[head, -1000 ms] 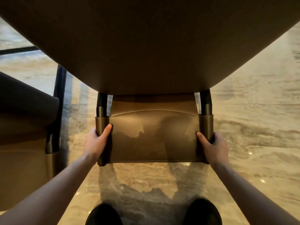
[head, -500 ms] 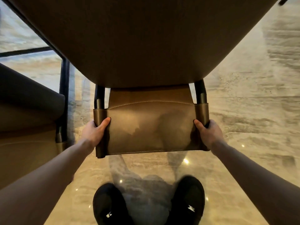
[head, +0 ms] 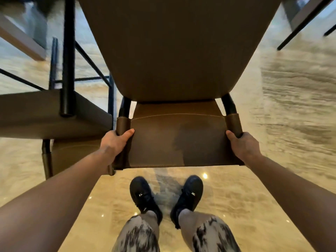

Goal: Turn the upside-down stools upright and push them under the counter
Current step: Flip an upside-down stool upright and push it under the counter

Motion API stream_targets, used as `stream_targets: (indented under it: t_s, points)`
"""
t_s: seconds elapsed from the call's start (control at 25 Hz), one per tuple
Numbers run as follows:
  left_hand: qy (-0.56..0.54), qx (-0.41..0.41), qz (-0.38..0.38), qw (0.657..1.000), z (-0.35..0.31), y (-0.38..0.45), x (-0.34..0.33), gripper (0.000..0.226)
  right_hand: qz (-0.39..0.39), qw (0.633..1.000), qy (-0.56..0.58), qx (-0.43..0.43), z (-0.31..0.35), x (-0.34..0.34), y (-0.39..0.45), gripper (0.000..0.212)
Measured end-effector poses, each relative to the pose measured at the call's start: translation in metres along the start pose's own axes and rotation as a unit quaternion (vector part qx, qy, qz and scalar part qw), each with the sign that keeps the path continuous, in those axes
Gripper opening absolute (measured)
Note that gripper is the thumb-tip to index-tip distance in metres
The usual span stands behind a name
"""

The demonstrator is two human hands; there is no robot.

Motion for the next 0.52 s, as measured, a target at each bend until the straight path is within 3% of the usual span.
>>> stream_targets:
  t_s: [0.36,0.52]
  points:
    - [0.077,0.025,0.011,0.997,-0.113,-0.118,0.135,0.049,0.065,0.988,-0.136,0.018,0.096,0.19,-0.05,0.055]
    - [0.105,-0.014,0.002,0.994,-0.182,-0.139,0.181,0.048,0.072,0.988,-0.134,0.029,0.157,0.253,-0.046,0.044]
Point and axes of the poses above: each hand's wrist, its own y-axis towards the middle knuckle, its own x-axis out of the back of the hand, z = x × y, the point moved 9 cm from there along y, towards the middle knuckle, and after that the axes turned 15 degrees about -z, right-handed, at the moved point
